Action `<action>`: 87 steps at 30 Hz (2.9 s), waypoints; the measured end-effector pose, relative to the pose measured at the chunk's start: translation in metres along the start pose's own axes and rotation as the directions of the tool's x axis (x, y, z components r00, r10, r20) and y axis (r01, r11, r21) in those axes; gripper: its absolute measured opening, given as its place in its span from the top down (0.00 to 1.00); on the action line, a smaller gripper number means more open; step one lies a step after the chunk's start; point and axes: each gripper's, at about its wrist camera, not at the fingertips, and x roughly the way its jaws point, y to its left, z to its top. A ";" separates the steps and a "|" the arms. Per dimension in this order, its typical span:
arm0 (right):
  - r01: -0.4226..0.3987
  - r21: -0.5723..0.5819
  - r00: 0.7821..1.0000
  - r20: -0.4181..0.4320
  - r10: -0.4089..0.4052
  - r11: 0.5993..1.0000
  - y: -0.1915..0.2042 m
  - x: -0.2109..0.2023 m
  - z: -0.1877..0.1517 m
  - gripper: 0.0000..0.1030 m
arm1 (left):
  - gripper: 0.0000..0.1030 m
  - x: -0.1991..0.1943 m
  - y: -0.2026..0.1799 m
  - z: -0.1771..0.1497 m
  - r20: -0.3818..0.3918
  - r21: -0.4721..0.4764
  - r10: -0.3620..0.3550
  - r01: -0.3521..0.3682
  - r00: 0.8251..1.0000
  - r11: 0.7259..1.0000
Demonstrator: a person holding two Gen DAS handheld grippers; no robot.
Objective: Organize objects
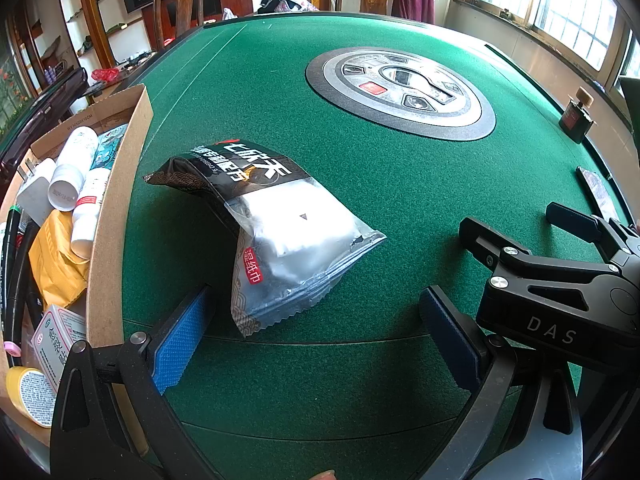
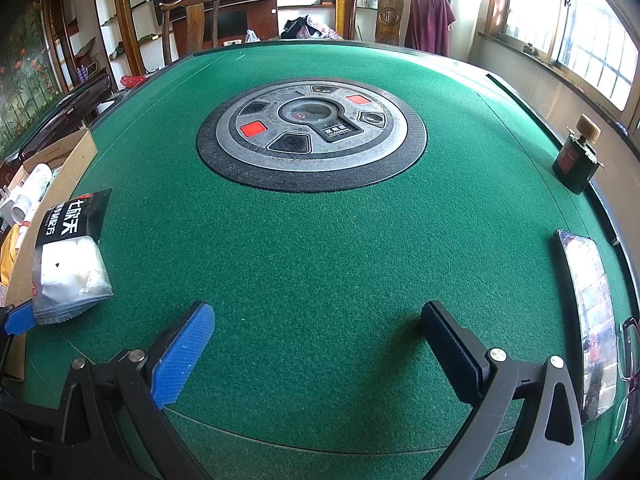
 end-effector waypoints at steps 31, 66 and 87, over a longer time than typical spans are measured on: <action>0.000 0.000 1.000 0.000 0.000 1.000 0.000 0.000 0.000 0.00 | 0.00 0.000 0.000 0.000 0.000 0.000 -0.001 0.001 1.000 1.000; 0.000 0.000 1.000 0.000 0.000 1.000 0.000 0.001 0.000 0.00 | 0.00 0.000 0.000 0.000 0.000 0.001 -0.002 0.002 1.000 1.000; -0.190 -0.043 0.980 0.048 0.192 0.981 -0.023 -0.015 0.000 0.01 | 0.00 0.000 0.000 -0.001 0.000 0.022 -0.013 0.013 1.000 1.000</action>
